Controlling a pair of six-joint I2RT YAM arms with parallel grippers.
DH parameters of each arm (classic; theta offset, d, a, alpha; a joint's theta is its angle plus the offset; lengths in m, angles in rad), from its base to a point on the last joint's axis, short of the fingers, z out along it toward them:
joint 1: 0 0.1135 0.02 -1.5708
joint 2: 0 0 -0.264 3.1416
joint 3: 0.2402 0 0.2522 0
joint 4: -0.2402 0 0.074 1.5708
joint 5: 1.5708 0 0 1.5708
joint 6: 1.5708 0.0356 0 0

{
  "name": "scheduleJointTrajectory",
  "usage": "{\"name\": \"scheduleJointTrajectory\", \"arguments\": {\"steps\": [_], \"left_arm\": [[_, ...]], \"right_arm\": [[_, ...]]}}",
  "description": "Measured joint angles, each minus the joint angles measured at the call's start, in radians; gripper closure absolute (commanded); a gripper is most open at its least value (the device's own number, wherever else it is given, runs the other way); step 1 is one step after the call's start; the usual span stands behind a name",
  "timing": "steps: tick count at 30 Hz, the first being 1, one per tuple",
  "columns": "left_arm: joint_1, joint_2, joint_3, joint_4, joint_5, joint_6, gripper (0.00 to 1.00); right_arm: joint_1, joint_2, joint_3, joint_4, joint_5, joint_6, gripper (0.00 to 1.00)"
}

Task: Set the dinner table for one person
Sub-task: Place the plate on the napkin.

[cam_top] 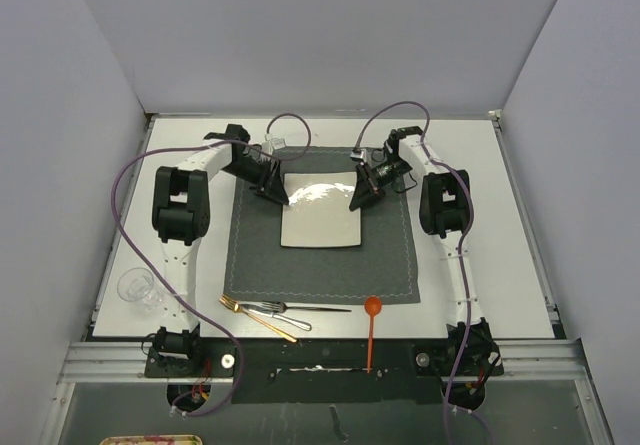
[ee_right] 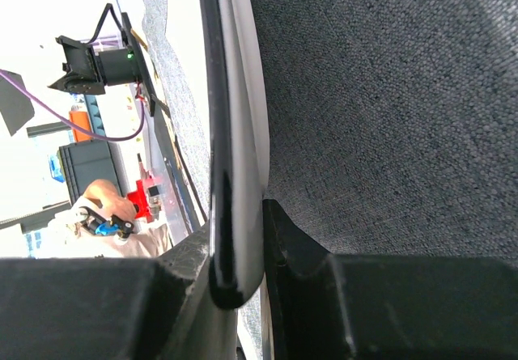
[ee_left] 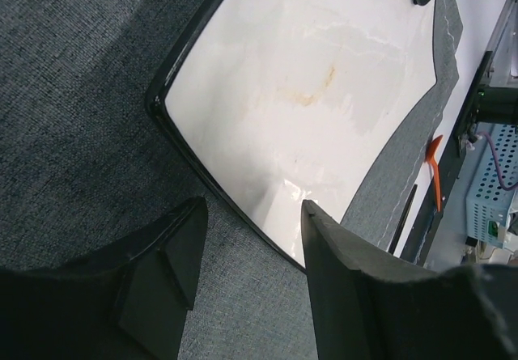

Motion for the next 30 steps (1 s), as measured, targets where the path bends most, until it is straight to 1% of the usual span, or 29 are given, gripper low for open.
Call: {"name": "scheduleJointTrajectory", "arguments": {"steps": [9, 12, 18, 24, 30], "left_arm": [[-0.004, 0.0, -0.019, 0.021, 0.017, -0.01, 0.73], [-0.004, 0.0, -0.019, 0.026, 0.016, -0.008, 0.77], [-0.005, 0.0, -0.019, 0.031, 0.017, -0.009, 0.77], [-0.006, 0.0, -0.019, 0.034, 0.022, -0.01, 0.68], [-0.009, 0.0, -0.019, 0.034, 0.031, -0.016, 0.67]], "right_arm": [[-0.001, 0.0, -0.005, 0.0, -0.003, 0.0, 1.0], [-0.002, 0.0, -0.005, 0.0, -0.003, -0.004, 1.0], [-0.003, 0.0, -0.005, 0.0, -0.004, -0.013, 1.0], [-0.003, 0.0, -0.005, -0.001, -0.004, -0.014, 1.0], [-0.002, 0.0, -0.005, -0.002, -0.005, -0.014, 1.0]]}}
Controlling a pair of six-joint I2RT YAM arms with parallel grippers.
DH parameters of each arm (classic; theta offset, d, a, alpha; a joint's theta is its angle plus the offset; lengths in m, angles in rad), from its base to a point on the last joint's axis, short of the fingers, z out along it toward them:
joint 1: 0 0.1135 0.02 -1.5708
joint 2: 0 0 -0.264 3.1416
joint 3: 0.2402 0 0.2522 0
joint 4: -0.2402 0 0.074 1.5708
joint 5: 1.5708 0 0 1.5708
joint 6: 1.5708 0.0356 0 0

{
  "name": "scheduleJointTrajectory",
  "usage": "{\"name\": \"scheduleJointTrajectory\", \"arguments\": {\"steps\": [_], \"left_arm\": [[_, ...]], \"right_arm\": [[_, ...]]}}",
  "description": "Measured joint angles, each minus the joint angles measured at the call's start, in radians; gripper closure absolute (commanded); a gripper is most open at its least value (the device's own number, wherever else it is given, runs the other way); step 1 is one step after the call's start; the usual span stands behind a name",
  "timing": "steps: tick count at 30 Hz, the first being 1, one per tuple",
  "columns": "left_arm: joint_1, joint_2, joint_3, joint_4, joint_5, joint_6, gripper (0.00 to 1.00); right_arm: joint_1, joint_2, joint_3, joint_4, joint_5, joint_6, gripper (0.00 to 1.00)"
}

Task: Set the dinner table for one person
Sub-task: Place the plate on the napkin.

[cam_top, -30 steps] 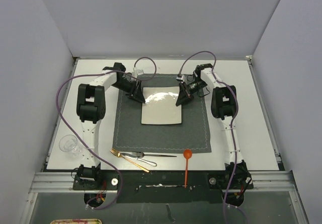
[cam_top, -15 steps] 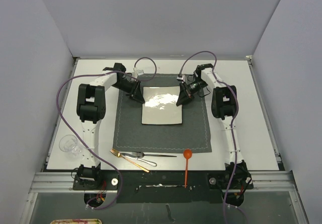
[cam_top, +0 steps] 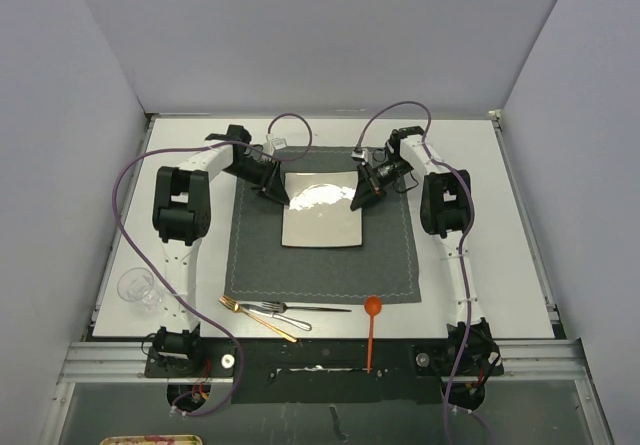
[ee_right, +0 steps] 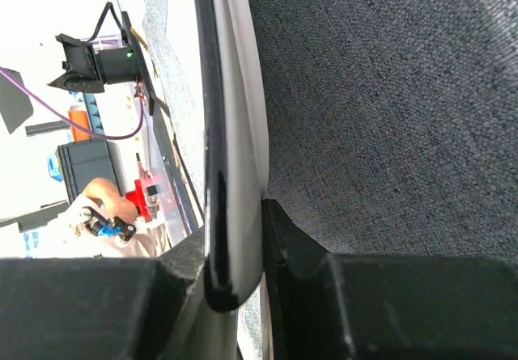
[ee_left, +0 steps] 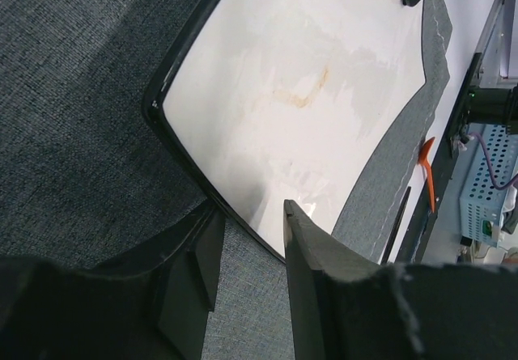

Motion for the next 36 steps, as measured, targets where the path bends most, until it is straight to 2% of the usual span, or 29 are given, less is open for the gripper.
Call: {"name": "scheduleJointTrajectory", "arguments": {"steps": [6, 13, 16, 22, 36], "left_arm": [[-0.003, 0.0, 0.0, 0.01, 0.001, -0.01, 0.67], [-0.005, 0.0, 0.0, 0.023, 0.001, -0.016, 0.73], [-0.005, 0.0, 0.0, 0.029, 0.001, -0.016, 0.79], [-0.004, 0.0, 0.0, 0.039, 0.003, -0.023, 1.0], [-0.003, 0.0, 0.01, 0.025, 0.015, -0.033, 1.0]], "right_arm": [[0.0, 0.0, 0.0, -0.001, 0.0, 0.0, 1.0], [-0.001, 0.0, 0.0, -0.002, 0.001, -0.001, 1.0], [-0.002, 0.0, 0.0, -0.003, 0.002, -0.004, 1.0], [-0.007, 0.0, 0.0, -0.004, 0.005, -0.011, 1.0], [-0.007, 0.0, -0.001, -0.007, 0.008, -0.027, 1.0]]}}
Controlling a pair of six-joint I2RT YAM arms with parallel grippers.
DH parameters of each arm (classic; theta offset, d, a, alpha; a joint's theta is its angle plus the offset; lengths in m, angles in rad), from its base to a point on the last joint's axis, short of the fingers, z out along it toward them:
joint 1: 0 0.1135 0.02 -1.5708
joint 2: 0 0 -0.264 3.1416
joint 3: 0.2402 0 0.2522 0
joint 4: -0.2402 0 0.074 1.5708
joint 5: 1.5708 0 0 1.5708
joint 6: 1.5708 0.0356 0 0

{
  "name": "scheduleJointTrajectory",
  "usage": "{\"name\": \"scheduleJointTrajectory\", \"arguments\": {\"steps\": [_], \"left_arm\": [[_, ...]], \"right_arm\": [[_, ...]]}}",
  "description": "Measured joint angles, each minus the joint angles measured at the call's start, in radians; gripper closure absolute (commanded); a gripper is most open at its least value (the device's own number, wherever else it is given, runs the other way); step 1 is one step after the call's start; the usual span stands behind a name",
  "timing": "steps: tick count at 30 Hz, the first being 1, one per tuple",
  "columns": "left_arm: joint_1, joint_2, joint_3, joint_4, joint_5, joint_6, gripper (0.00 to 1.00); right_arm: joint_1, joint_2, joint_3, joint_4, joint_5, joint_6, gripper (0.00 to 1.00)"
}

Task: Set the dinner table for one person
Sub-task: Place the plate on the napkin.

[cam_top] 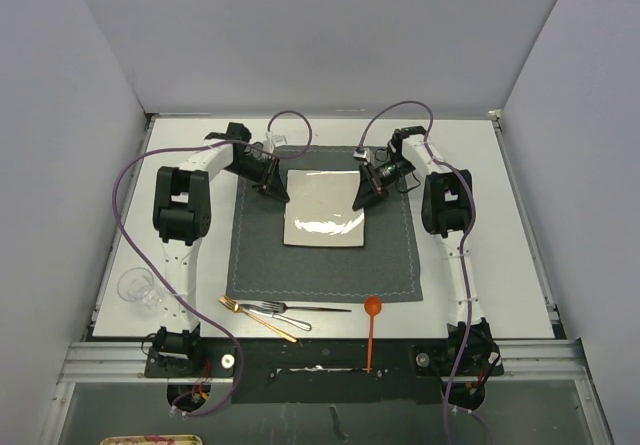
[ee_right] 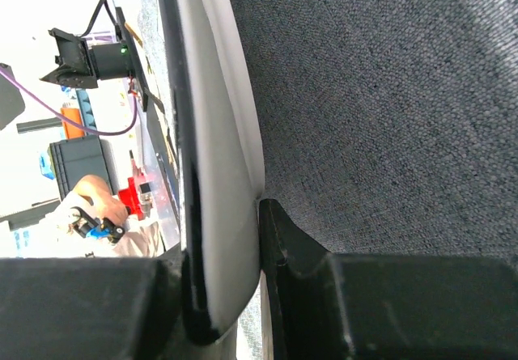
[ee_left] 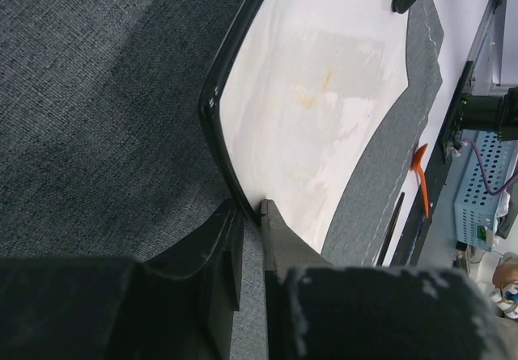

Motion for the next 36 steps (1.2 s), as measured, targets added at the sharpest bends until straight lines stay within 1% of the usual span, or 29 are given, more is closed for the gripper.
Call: {"name": "scheduleJointTrajectory", "arguments": {"steps": [12, 18, 25, 30, 36], "left_arm": [[-0.001, 0.004, 0.116, -0.123, -0.026, 0.051, 1.0], [-0.005, 0.062, 0.217, -0.214, -0.029, 0.088, 1.0], [-0.023, 0.084, 0.277, -0.302, -0.051, 0.131, 1.0], [-0.039, 0.084, 0.281, -0.32, -0.072, 0.152, 1.0], [-0.052, 0.067, 0.219, -0.321, -0.095, 0.157, 1.0]], "right_arm": [[-0.004, 0.0, 0.0, 0.039, -0.039, -0.039, 1.0], [-0.011, 0.0, -0.018, 0.047, -0.062, -0.051, 1.0], [-0.016, 0.0, -0.031, 0.031, -0.065, -0.069, 1.0], [-0.022, 0.0, -0.034, 0.014, -0.058, -0.087, 1.0], [-0.023, -0.002, -0.061, -0.011, -0.05, -0.086, 1.0]]}}
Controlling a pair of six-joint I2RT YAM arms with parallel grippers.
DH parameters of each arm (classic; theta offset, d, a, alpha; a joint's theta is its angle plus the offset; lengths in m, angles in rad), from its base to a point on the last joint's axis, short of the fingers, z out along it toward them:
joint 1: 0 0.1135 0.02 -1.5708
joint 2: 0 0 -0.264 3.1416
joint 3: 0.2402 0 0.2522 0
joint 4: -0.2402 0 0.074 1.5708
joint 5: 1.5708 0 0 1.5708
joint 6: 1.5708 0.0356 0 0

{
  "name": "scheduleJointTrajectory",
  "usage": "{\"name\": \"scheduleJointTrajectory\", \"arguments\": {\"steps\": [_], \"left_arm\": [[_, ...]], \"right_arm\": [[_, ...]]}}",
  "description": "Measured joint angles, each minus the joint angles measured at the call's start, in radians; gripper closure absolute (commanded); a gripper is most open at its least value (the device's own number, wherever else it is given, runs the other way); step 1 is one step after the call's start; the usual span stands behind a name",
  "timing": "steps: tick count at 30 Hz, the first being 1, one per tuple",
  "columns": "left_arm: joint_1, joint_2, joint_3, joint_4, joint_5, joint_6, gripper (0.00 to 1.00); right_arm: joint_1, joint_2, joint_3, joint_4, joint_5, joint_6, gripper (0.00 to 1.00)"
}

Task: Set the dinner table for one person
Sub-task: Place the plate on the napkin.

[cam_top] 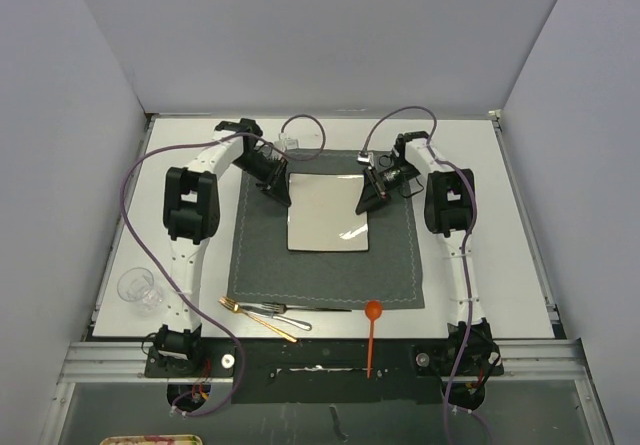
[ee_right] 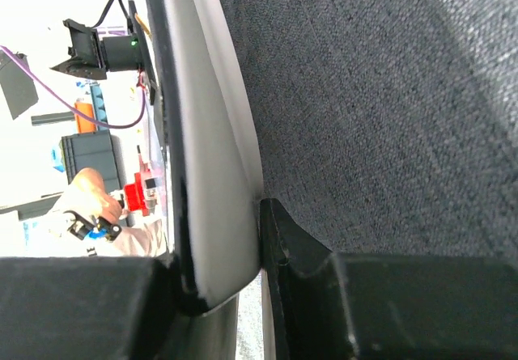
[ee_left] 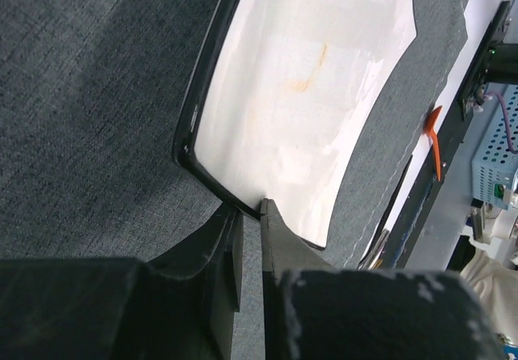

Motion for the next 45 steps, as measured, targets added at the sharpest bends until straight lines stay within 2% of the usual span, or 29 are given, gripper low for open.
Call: {"name": "scheduleJointTrajectory", "arguments": {"steps": [27, 45], "left_arm": [[-0.022, -0.054, -0.039, -0.041, -0.074, 0.048, 1.0], [-0.021, -0.051, -0.014, 0.003, -0.11, 0.048, 1.0]], "right_arm": [[0.019, -0.085, -0.084, 0.044, 0.066, -0.001, 1.0], [0.03, -0.047, 0.093, -0.001, 0.146, 0.04, 1.0]]}}
